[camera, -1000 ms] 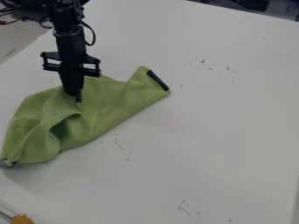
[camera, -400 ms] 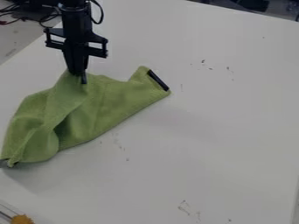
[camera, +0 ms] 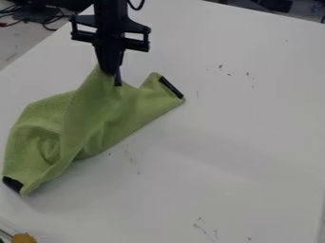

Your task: Unfold cloth from left to right

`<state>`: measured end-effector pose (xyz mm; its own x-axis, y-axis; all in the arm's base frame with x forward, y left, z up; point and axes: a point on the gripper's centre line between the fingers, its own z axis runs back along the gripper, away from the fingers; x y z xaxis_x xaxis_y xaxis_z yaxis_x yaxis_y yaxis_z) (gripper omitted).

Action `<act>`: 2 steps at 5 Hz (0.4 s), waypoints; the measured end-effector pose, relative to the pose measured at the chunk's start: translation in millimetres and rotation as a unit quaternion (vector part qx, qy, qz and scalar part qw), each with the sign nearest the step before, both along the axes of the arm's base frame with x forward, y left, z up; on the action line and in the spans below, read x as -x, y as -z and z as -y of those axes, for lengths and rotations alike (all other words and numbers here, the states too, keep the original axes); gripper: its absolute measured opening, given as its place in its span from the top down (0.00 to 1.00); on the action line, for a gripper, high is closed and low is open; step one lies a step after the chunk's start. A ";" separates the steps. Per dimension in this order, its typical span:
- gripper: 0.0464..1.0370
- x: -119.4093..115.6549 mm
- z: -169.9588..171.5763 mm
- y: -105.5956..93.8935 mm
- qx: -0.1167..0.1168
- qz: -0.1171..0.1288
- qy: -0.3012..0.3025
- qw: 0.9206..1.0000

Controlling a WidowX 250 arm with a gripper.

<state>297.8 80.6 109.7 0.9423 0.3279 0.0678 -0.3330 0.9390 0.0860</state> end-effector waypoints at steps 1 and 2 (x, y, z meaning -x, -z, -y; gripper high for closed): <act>0.99 23.8 41.3 8.4 0.022 0.004 -0.014 1.000; 0.99 54.2 78.6 27.4 0.054 0.001 -0.032 0.998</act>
